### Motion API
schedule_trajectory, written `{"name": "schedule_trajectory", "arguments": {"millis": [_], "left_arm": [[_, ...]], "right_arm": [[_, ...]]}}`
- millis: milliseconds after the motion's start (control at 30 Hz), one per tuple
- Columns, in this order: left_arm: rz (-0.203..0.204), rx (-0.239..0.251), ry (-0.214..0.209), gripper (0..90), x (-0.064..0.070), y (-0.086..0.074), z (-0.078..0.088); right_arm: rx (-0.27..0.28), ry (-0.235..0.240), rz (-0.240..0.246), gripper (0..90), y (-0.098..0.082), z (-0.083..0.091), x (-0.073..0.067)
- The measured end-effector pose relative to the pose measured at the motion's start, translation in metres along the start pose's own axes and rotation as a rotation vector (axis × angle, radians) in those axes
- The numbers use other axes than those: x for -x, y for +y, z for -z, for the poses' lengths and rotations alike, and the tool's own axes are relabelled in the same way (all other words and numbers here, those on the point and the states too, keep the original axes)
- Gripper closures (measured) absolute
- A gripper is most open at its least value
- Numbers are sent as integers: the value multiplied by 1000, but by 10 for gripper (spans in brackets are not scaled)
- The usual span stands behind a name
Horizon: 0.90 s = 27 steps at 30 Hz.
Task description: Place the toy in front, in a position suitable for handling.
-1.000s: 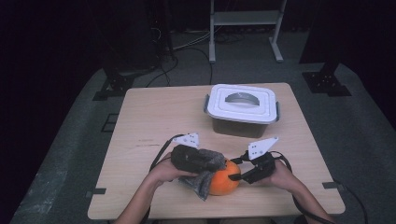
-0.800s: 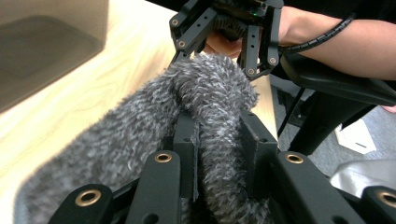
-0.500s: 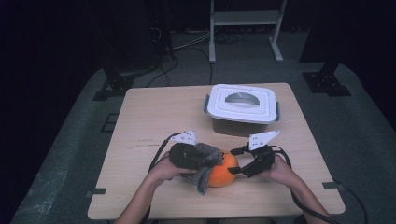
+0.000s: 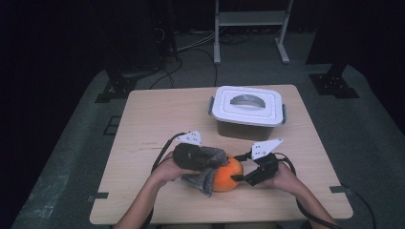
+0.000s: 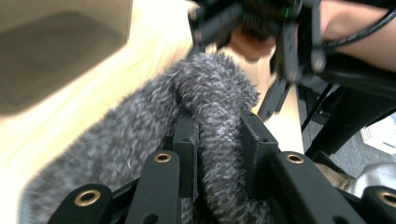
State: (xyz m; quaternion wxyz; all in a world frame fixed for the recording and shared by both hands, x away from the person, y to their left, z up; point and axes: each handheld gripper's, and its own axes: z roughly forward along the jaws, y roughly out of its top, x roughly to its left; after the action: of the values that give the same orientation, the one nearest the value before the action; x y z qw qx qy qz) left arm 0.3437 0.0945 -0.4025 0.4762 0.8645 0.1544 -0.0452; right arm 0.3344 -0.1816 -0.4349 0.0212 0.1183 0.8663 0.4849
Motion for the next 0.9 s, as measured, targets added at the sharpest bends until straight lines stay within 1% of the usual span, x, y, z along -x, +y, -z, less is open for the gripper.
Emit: {"name": "schedule_trajectory", "arguments": {"millis": [33,100,200,233,300,367,467,500,567,600,700,733,800,900], "left_arm": [[5,5,-5,707,1,-2,-1],[16,8,-32,708,3,-6,-2],[10,-15,-50,706,6,-7,-2],[12,-16,-54,704,7,-6,-2],[-1,-12,-58,703,6,-3,1],[-3,7,-44,703,5,0,5],[-16,19,-19,703,3,6,7],[-12,27,-20,703,2,8,7],[-23,38,-33,703,1,10,6],[-27,38,-39,703,1,11,4],[-37,11,-33,703,3,10,-5],[-38,11,-31,704,4,9,-6],[-49,-1,-20,707,4,6,-6],[-58,-17,-8,706,3,1,0]], "right_arm": [[3,14,-18,262,2,1,2],[12,33,-57,249,4,1,2],[-13,35,-30,255,4,-2,0],[-14,32,-23,261,4,-3,-1],[-6,30,-16,276,1,-4,-2],[4,26,-16,290,-1,-4,-2],[12,25,-20,304,-4,-4,-1],[14,27,-15,306,-4,-5,-2],[13,33,-16,309,-4,-5,-2],[13,35,-14,310,-3,-6,-3],[11,35,-8,330,-4,-7,-3],[5,33,-8,347,-4,-7,-3],[-2,31,1,385,-6,-6,-4],[-4,32,14,425,-8,-5,-3]]}}
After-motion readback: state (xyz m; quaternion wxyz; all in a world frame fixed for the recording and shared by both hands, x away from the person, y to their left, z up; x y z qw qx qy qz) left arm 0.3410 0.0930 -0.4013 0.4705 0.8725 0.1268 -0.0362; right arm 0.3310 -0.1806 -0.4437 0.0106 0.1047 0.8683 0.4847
